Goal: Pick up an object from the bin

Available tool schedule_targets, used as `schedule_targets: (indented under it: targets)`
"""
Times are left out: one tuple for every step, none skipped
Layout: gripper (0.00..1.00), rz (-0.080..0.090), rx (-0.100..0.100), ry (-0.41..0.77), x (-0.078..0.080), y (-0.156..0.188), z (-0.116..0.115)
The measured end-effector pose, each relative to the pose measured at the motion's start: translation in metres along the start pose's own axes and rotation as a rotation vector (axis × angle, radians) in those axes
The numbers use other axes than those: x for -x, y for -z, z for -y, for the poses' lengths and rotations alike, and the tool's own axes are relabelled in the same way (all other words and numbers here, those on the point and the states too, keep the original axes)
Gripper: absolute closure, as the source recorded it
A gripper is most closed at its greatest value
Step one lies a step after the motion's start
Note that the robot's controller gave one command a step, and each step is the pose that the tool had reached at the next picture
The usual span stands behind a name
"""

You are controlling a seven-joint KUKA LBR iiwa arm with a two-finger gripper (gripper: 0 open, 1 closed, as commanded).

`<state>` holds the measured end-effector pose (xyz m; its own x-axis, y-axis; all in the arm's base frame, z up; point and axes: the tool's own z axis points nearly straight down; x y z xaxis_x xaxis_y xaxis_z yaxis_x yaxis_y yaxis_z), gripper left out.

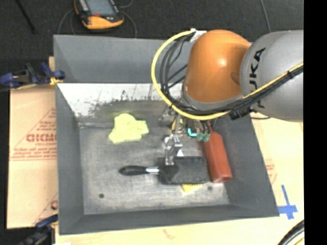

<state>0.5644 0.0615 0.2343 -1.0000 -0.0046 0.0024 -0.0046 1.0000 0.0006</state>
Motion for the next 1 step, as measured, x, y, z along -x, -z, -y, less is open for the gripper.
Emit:
schedule_targets:
  targets:
    - [0.00,0.007,0.000,-0.001,0.0014,0.0032,0.0002]
